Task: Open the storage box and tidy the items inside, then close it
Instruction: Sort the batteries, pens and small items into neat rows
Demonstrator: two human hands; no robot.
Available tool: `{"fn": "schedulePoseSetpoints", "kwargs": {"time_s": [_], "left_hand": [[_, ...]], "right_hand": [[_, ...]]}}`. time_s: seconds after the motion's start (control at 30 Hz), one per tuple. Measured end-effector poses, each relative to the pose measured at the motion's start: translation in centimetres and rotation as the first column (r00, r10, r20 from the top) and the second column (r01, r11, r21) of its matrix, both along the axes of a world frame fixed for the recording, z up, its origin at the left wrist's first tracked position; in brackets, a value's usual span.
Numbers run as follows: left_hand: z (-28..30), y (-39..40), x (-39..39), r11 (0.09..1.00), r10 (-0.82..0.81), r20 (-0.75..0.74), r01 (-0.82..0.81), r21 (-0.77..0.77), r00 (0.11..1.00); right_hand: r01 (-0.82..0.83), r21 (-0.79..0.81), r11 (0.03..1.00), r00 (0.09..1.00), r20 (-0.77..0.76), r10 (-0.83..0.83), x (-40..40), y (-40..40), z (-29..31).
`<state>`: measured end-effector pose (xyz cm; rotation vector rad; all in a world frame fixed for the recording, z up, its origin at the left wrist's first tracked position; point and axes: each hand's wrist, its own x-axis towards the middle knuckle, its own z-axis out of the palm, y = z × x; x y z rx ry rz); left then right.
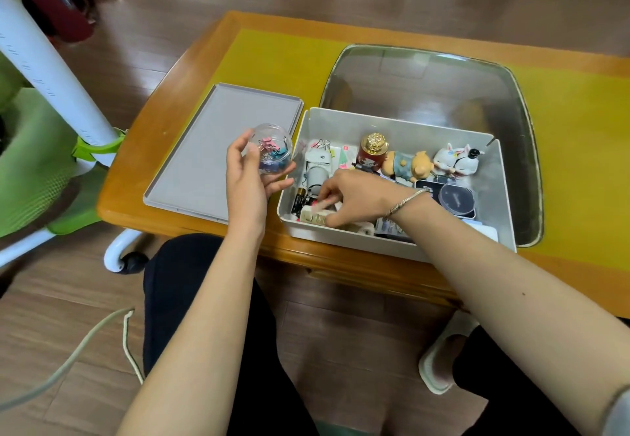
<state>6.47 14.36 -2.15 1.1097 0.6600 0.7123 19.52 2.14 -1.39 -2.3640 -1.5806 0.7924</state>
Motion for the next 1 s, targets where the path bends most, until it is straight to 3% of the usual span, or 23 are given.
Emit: {"fn": "schedulePoseSetpoints", "kwargs": {"time_s": [0.13,0.2,0.27,0.33,0.4,0.47,0.63,0.77,0.83,0.9,1.0], "left_hand": [[-0.3,0.3,-0.1,1.0,-0.015,0.01,0.015,-0.019,1.0],[-0.2,0.4,0.0,1.0,-0.021,0.002,0.021,0.001,1.0],[-0.2,0.4,0.3,1.0,-0.019,0.0,0.019,0.023,1.0],[-0.2,0.4,0.6,0.999,-0.011,-0.001,0.011,0.042,1.0],[-0.2,0.3,0.9,0.998,-0.009,-0.015,0.01,0.064,1.0],[-0.4,0.3,1.1,0.997,-0.013,-0.027,0.015,0.077,1.0],[-0.7,0.6,1.3,0.998,-0.022,-0.014,0.023,0.055,1.0],[-0.7,0.9,1.5,0.997,-0.038,-0.008,0.039,0.074,0.999],[-0.8,1.0,1.5,0.996,-0.036,-0.002,0.036,0.076,0.999],[-1.0,1.0,1.4,0.997,-0.032,0.021,0.031,0.072,0.999],[-1.6,1.3,1.1,0.998,-0.044,0.065,0.041,0.046,0.997]], "right_hand": [[0.188,0.168,0.968,0.964,0.156,-0.214,0.7,-0.3,-0.5],[0.334,0.327,0.884,0.917,0.107,-0.385,1.7,-0.9,-0.6],[0.414,0.393,0.821,0.891,0.01,-0.454,2.6,-1.7,-0.3],[0.332,0.315,0.889,0.936,0.005,-0.352,3.1,-2.3,0.1],[0.219,0.137,0.966,0.975,-0.013,-0.22,2.4,-2.4,0.4],[0.14,0.046,0.989,0.99,-0.026,-0.139,1.4,-2.3,0.3],[0.047,0.089,0.995,0.999,0.0,-0.047,1.1,-1.8,0.1],[0.169,0.063,0.984,0.982,-0.097,-0.163,1.9,-1.2,1.4],[0.225,0.154,0.962,0.971,-0.114,-0.209,1.4,0.0,1.2],[0.239,0.268,0.933,0.969,-0.001,-0.248,0.8,2.0,0.6],[0.16,0.241,0.957,0.951,0.223,-0.215,0.2,4.6,-0.6]]}}
